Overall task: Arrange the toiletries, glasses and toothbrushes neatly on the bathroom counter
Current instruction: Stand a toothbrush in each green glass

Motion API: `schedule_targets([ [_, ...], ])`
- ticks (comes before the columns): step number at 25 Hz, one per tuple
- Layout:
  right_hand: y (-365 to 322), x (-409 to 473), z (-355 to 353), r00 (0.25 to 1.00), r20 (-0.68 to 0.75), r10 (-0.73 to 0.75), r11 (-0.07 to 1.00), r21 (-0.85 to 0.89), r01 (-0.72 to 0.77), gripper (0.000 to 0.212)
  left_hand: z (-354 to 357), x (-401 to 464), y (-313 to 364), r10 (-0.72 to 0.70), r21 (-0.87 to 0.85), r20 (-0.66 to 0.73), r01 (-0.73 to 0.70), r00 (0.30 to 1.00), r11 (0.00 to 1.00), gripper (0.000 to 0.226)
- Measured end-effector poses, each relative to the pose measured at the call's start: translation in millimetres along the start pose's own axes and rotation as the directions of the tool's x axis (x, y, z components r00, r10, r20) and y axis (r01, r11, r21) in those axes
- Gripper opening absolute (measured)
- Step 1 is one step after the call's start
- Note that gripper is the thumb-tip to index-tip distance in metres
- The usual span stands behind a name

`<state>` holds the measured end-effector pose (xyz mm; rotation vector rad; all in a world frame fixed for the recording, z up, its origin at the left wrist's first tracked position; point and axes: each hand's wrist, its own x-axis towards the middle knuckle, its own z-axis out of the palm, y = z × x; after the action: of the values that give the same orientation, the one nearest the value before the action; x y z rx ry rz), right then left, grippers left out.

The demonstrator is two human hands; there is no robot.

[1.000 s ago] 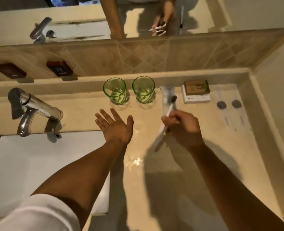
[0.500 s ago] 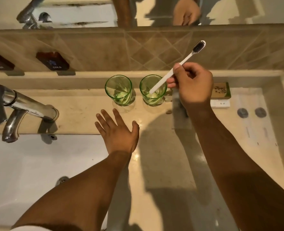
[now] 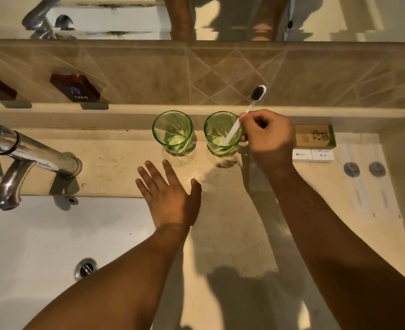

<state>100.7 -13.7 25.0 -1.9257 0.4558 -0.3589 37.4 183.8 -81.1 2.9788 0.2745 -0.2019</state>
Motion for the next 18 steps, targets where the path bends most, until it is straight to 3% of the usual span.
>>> schedule_targets([
  [8,5.1,12.6,5.7,0.989,-0.056,0.134,0.991,-0.004,-0.135,0.018,0.1,0.5,-0.9,-0.003,-0.012,-0.011,0.003,1.0,1.0,0.093],
  [18,3.4,18.9,12.1,0.982,-0.051,0.182,0.983,-0.023,-0.183,0.018,1.8,0.9,-1.4,0.005,-0.005,-0.011,-0.005,1.0,1.0,0.093],
])
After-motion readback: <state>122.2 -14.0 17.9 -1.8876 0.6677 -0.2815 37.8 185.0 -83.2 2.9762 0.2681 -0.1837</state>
